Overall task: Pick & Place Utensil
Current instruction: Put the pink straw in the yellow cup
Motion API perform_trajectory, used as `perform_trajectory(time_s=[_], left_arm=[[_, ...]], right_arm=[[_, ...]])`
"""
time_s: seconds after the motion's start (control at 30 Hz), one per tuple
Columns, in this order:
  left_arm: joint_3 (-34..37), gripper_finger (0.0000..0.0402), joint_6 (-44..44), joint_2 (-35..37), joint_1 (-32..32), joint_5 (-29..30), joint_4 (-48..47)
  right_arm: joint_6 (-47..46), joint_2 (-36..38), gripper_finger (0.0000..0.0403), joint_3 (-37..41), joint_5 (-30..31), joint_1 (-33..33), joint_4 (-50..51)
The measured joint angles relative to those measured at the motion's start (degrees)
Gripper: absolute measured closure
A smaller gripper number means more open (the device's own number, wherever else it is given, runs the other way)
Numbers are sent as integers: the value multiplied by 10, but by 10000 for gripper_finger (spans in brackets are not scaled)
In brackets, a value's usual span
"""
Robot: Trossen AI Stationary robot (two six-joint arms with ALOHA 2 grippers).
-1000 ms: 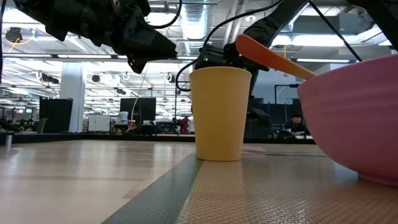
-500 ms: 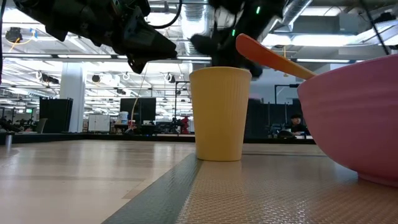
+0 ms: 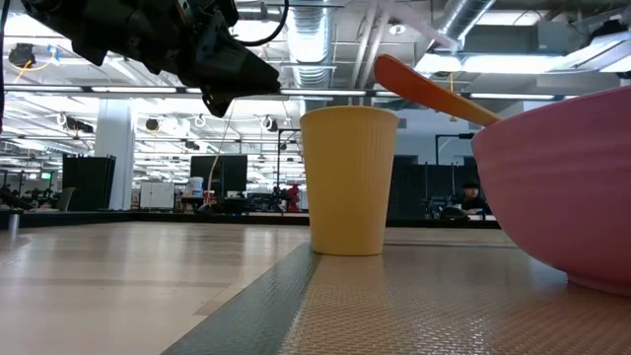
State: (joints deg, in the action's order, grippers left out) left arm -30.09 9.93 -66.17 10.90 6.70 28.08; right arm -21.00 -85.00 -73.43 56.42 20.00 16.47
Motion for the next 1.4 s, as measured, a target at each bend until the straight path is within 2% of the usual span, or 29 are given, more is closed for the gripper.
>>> perform_trajectory(time_s=[0.17, 0.3, 0.4, 0.53, 0.6, 0.7, 0.8, 0.9, 0.97, 1.03, 1.1, 1.17, 1.3, 1.4], left_arm=[[0, 314, 0, 0, 0, 0, 0], [0, 314, 0, 0, 0, 1, 0], [0, 314, 0, 0, 0, 1, 0], [0, 314, 0, 0, 0, 1, 0], [0, 314, 0, 0, 0, 1, 0], [0, 314, 0, 0, 0, 1, 1], [0, 314, 0, 0, 0, 1, 2], [0, 314, 0, 0, 0, 1, 2], [0, 314, -1, 0, 0, 1, 3], [0, 314, -2, 0, 0, 1, 2], [0, 314, -2, 0, 0, 1, 3], [0, 314, -2, 0, 0, 1, 3], [0, 314, -2, 0, 0, 1, 4], [0, 314, -2, 0, 0, 1, 4]], right_arm=[[6, -5, 402, 10, 68, 49, -5], [38, 3, 402, 52, 64, 65, -62], [91, 35, 402, 54, 65, 77, -99], [139, 72, 402, 57, 65, 94, -107], [153, 85, 402, 82, 56, 96, -125], [179, 94, 402, 144, 11, 86, -187], [229, 93, 402, 214, -65, 65, -319], [286, 93, 402, 270, -207, 37, -486], [283, 88, 402, 304, -311, 14, -582], [251, 87, 402, 335, -382, -6, -641], [211, 72, 402, 356, -415, -23, -686], [197, 50, 402, 378, -416, -32, -719], [195, -22, 402, 382, -424, -46, -833], [194, -68, 403, 375, -448, -49, -883]])
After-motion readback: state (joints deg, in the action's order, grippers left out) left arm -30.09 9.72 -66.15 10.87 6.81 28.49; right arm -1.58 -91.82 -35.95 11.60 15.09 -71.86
